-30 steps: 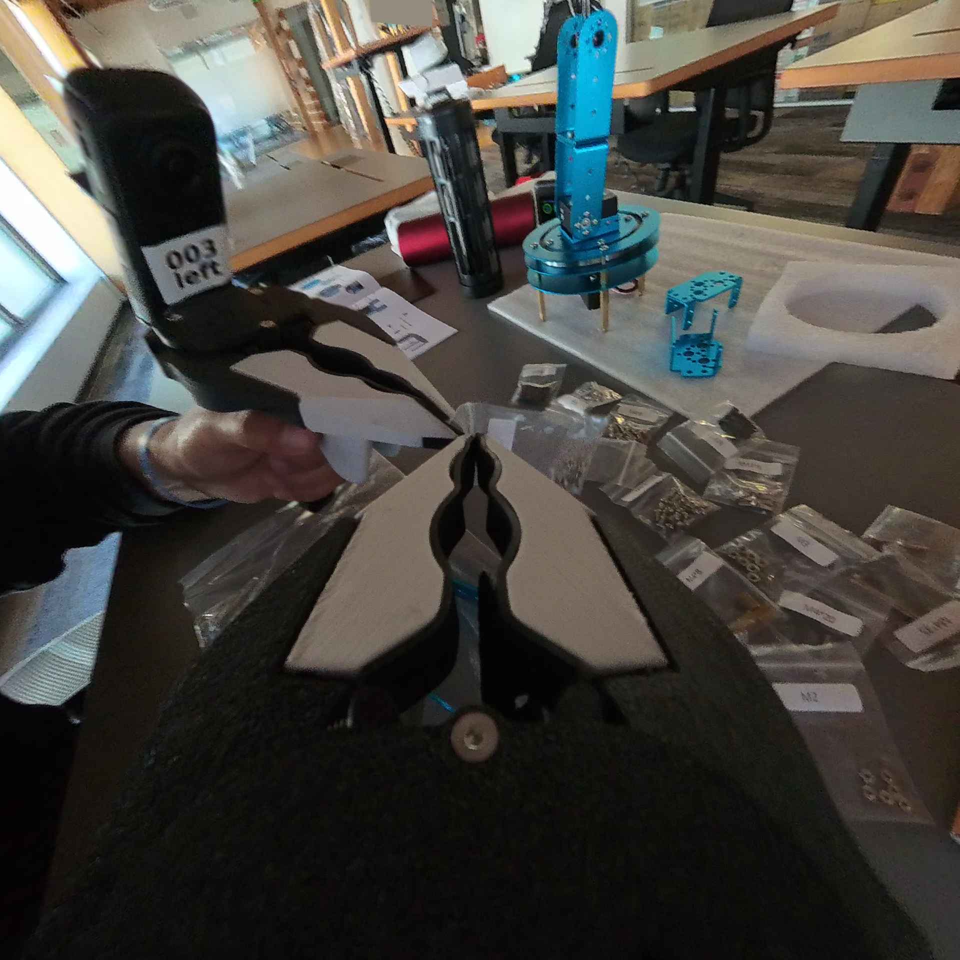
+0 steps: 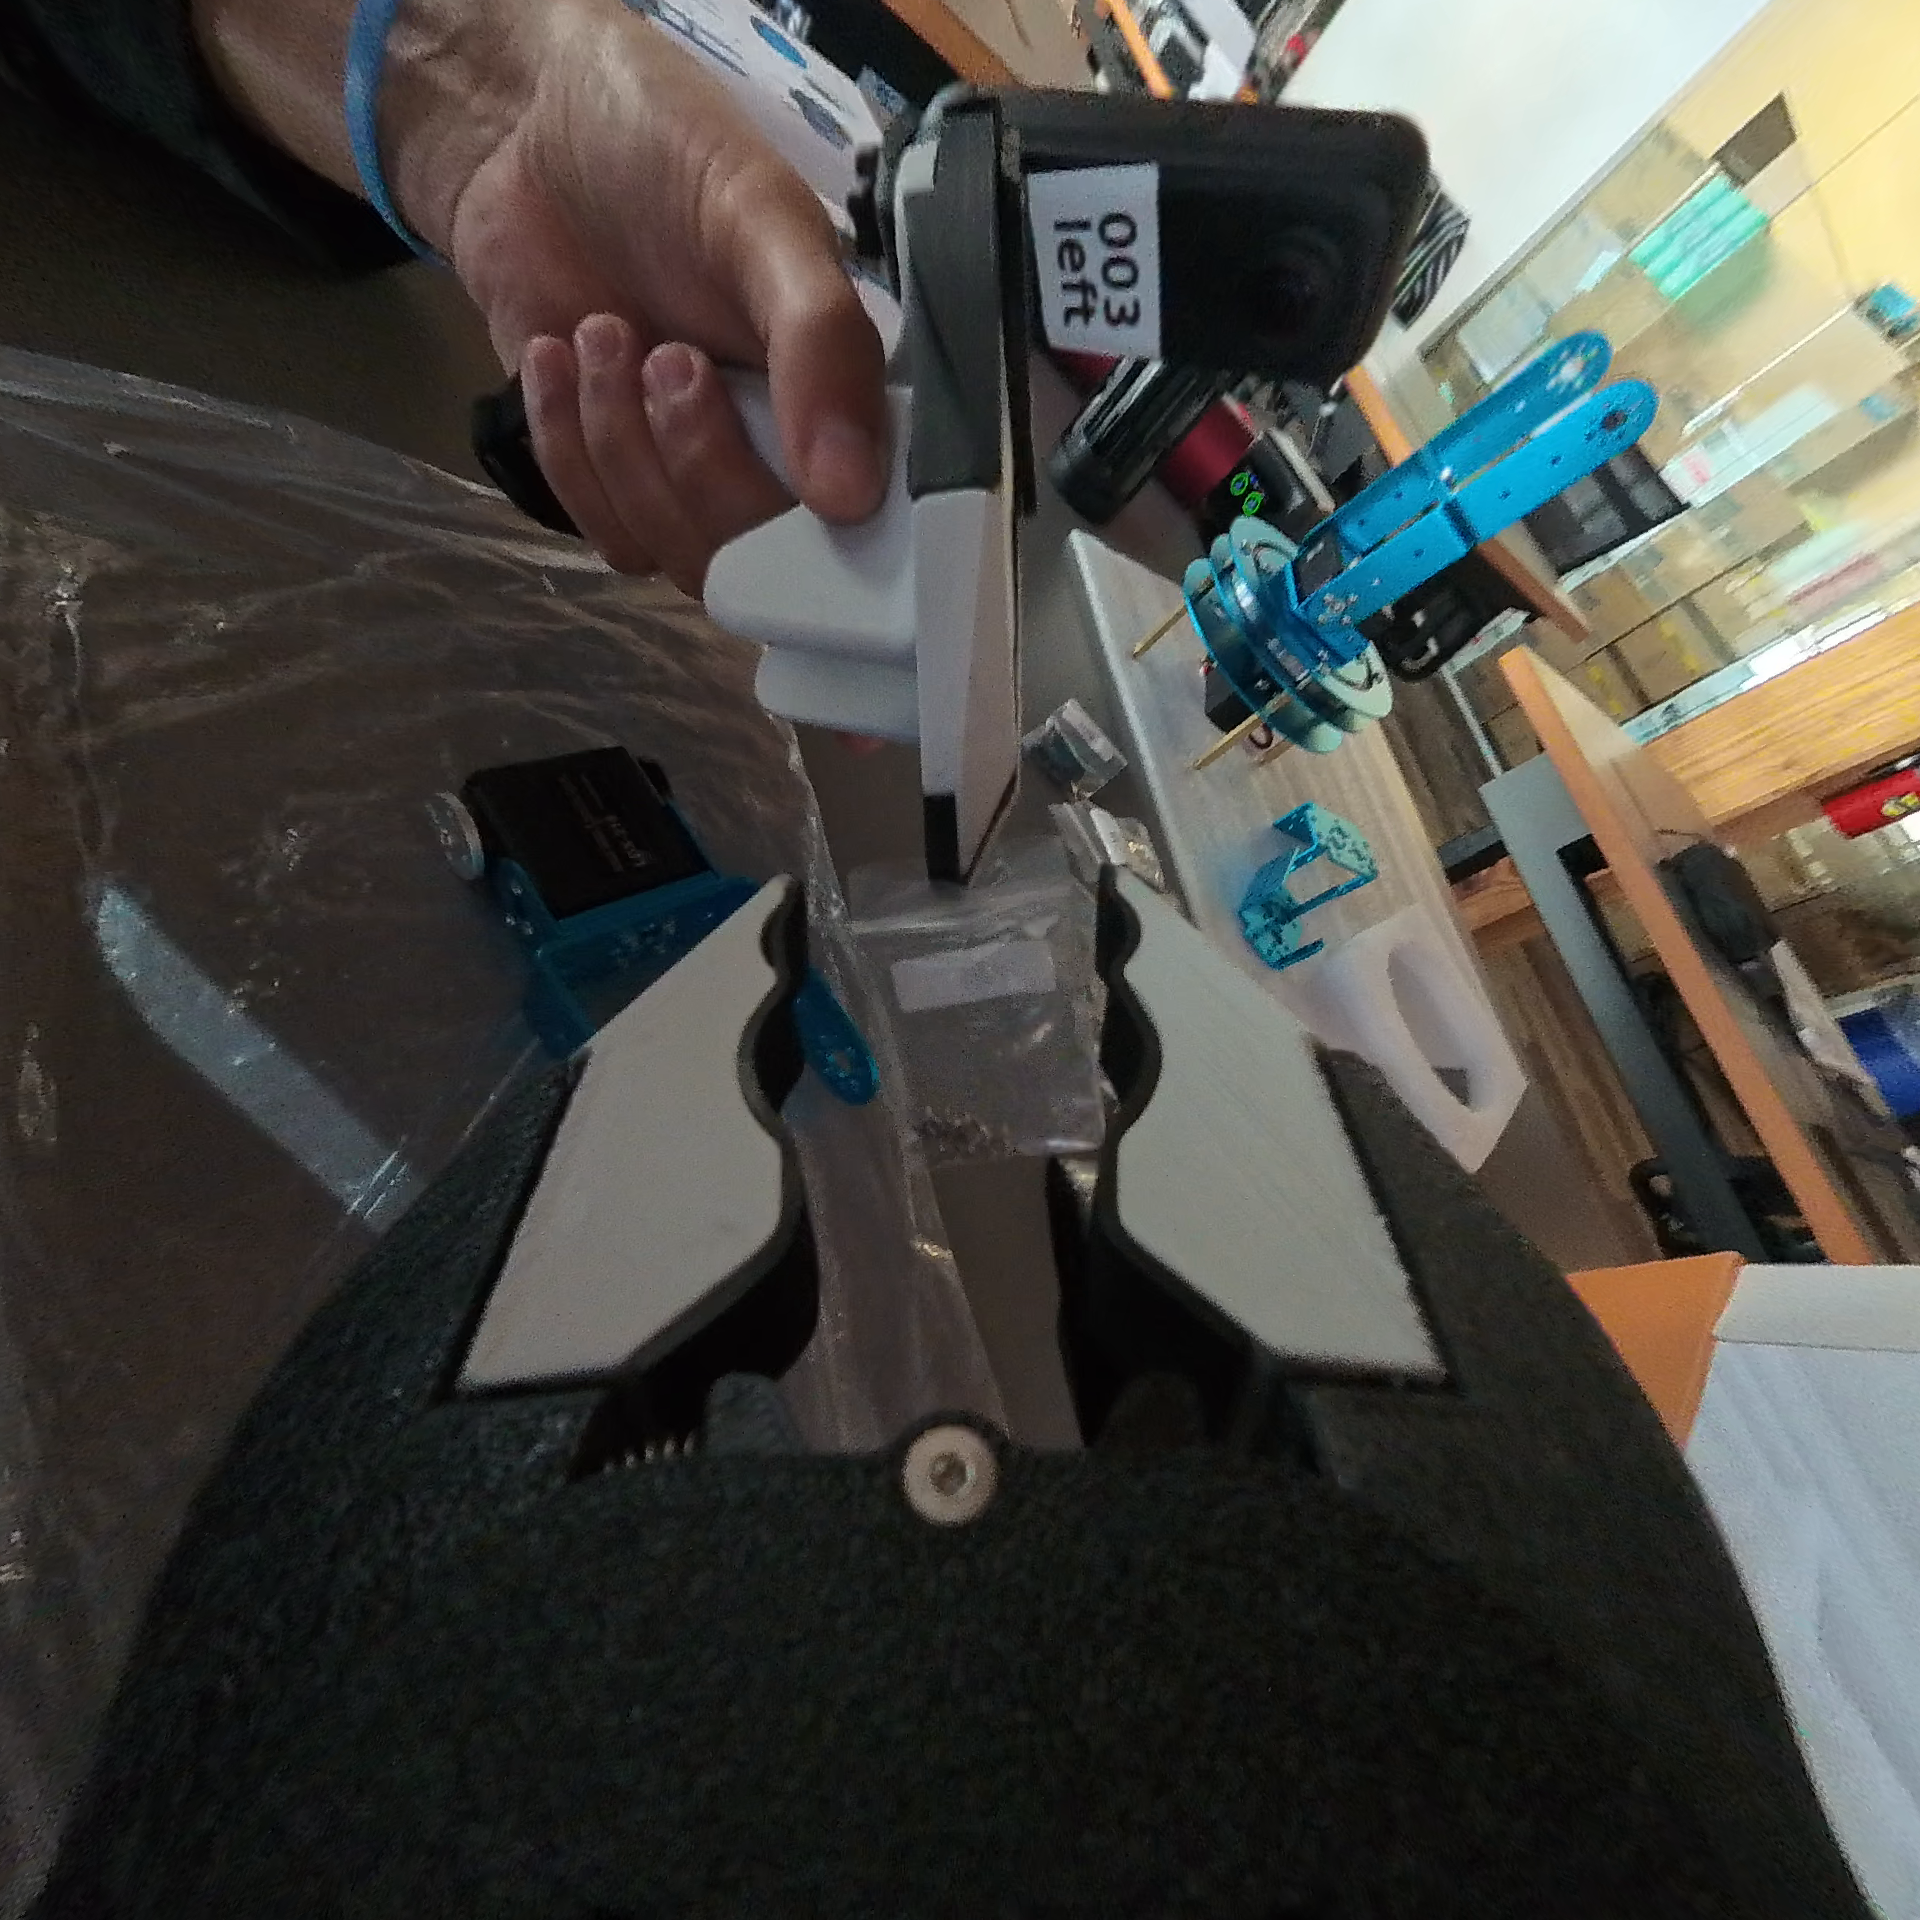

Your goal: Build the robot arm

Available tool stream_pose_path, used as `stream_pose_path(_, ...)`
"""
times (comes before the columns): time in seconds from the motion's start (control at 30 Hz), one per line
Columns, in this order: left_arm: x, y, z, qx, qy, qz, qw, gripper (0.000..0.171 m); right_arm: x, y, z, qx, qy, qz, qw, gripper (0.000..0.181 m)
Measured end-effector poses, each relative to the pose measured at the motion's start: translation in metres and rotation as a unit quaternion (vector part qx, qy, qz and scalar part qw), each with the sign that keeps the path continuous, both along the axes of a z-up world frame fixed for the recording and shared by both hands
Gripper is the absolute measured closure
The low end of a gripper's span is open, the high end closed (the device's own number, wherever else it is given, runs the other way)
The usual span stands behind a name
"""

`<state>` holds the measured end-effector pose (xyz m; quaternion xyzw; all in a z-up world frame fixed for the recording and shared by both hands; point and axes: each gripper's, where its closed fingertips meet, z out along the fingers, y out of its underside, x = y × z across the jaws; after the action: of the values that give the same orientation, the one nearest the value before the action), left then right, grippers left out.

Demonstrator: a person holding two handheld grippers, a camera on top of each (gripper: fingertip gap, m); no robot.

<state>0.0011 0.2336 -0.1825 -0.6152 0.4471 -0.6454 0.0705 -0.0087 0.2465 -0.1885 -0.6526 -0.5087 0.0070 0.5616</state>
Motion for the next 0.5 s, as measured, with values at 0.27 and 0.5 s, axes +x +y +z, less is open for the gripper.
stream_pose_path(0.27, -0.005, -0.004, 0.001, -0.016, -0.004, -0.030, 0.999, 0.171, -0.003, -0.011, 0.012, 0.011, -0.009, 0.021, 1.000, 0.166)
stream_pose_path(0.5, -0.006, -0.007, -0.003, 0.022, 0.004, -0.039, 0.999, 0.171, -0.003, -0.009, 0.003, -0.001, -0.021, 0.013, 1.000, 0.150)
